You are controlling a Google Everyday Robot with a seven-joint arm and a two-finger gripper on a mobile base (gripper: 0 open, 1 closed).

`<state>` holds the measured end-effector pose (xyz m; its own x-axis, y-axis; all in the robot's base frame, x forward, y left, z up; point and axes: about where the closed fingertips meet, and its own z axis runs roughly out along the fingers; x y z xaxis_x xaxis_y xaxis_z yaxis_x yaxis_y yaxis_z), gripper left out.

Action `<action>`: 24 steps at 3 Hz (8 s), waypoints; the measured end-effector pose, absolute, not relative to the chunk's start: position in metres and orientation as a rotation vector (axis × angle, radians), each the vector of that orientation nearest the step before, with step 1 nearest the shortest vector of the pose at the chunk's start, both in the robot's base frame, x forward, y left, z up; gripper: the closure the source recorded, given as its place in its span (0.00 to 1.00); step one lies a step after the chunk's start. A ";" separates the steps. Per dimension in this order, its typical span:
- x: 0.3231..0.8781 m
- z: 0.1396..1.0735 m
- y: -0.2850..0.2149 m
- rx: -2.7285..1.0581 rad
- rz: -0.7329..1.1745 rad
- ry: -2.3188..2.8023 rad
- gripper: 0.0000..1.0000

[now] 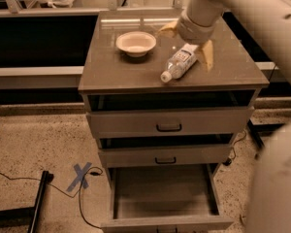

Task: Place blue plastic bottle into bottom drawer

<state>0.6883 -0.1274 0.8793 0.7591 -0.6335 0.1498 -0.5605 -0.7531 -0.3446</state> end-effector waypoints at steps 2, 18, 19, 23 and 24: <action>0.721 0.872 -0.114 -2.799 -0.320 0.763 0.00; 0.638 0.860 -0.268 -2.070 -0.207 2.181 1.00; 0.636 0.815 -0.269 -2.007 0.001 2.174 1.00; 0.611 0.824 -0.330 -1.735 0.177 2.146 1.00; 0.595 0.850 -0.365 -1.581 0.188 2.109 1.00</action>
Offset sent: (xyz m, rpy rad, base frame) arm 0.0209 0.0112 -0.0098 -0.0529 0.0460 0.0967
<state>0.5949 -0.3652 0.8501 -0.2060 -0.8627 -0.4618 -0.9309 0.3183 -0.1793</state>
